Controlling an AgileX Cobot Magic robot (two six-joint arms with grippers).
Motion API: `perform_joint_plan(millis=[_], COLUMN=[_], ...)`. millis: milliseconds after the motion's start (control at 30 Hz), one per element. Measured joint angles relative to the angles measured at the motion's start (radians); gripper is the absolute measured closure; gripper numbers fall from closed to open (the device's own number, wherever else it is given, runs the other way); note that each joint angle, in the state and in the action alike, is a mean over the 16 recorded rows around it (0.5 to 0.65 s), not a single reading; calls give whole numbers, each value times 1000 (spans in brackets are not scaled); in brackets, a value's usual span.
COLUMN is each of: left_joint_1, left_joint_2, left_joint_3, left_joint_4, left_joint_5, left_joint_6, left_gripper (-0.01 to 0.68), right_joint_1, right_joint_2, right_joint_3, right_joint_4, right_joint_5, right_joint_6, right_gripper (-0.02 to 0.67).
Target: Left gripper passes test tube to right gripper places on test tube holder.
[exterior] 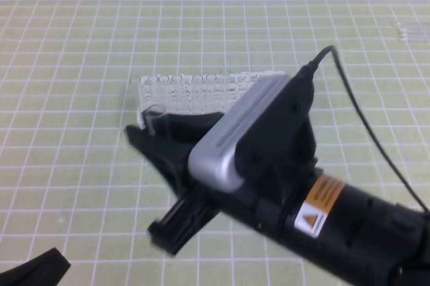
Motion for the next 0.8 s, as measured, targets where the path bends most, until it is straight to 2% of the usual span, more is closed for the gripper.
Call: perform_joint_plan(millis=[800], left_joint_1=[0], left_joint_2=[1], left_joint_3=[2], left_joint_4=[22], left_joint_5=[7], left_joint_6=[-4], left_gripper=[675], right_joint_1=[-336], right_joint_2=[-19], right_joint_3=[0], right_joint_4=[26], right_joint_5=[39], right_joint_6=[-100], right_gripper=[557])
